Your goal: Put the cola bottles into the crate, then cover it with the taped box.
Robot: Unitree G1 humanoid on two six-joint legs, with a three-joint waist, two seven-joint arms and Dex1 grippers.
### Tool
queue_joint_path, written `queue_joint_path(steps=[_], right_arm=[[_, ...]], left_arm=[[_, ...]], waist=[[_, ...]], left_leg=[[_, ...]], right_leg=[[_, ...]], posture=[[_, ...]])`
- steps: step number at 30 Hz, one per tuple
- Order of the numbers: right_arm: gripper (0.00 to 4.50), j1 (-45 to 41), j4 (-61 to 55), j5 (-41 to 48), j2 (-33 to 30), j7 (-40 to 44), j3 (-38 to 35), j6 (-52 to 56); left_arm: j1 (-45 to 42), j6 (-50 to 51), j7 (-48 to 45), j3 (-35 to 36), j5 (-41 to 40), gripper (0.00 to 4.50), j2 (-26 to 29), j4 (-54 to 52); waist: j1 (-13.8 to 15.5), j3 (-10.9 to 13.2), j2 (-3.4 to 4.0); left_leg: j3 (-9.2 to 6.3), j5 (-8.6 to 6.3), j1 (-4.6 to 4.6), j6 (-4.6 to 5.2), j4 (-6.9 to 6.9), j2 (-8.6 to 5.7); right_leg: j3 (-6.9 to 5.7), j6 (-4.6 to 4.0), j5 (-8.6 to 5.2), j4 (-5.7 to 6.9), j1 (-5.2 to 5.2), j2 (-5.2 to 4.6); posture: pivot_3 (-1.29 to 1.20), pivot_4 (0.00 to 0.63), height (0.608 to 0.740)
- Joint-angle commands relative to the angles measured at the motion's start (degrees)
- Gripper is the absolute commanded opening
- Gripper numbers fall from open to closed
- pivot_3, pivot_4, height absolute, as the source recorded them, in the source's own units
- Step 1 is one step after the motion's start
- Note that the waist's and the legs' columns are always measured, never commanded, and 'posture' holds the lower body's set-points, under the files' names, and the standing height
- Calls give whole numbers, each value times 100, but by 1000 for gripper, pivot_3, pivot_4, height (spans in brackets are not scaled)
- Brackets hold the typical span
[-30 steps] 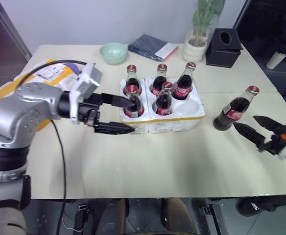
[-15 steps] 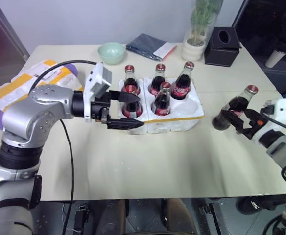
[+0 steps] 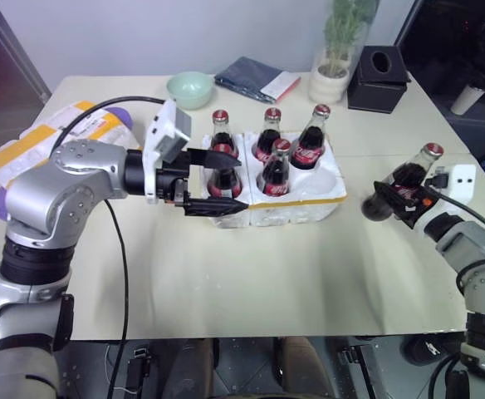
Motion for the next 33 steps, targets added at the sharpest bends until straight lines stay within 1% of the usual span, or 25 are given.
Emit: queue_joint_path(steps=[1,4,8,10,14,17,22,26,33], right_arm=[[2812,-215,-636,151,-194,25,-270,-123],[2812,-468,-1012,562,-279,110,-429,64],[2812,-1041,-1534,1741,-395,224,-622,711],[2812,-1267,-1712,2158,-469,299,-516,984],[2812,-1632,-1808,2334,-514,346,-35,1225],[2812,-1746,-1731,2226,-521,430,384,1299],[2812,-1659,-1501,1557,-693,723,1079,1092],[2812,-1740,-1174,1041,-622,935,1580,842],[2812,-1939,-301,403,-395,1131,2064,712]], left_arm=[[-139,-83,19,130,-51,4500,25,-18],[-90,-80,60,178,-47,4500,54,-10],[-5,-60,102,265,-70,4500,106,-13],[34,-62,116,287,-79,4500,126,-36],[53,-81,168,295,-67,4500,118,-53],[51,-118,200,279,-46,4500,105,-53],[50,-153,249,302,-58,4500,109,-76],[57,-187,270,296,-40,4500,111,-94],[31,-225,296,279,-16,4500,115,-78]], waist=[[0,4,7],[-15,15,25],[-31,32,53],[-24,32,54],[-9,32,50],[18,33,49],[13,33,49],[-3,32,48],[-10,32,48]], left_leg=[[0,0,0,0,0,0],[0,0,-2,0,-2,0],[1,0,-2,0,-5,0],[-1,0,-2,0,-8,1],[-3,0,-2,1,-11,2],[-2,0,-5,1,-7,1],[-2,0,-7,1,-6,1],[-2,0,-7,1,-6,1],[-1,0,-7,1,-10,1]], right_leg=[[0,0,0,0,0,0],[0,0,0,1,-5,0],[2,1,0,3,-10,0],[1,0,0,4,-11,2],[0,0,0,0,-9,4],[0,1,0,-1,-7,3],[0,0,0,-1,-11,3],[0,1,0,0,-11,4],[1,0,0,0,-16,4]], posture=[[0,150,740],[0,150,740],[0,150,740],[0,150,740],[0,150,740],[0,150,740],[0,150,740],[0,150,740],[0,150,740]])
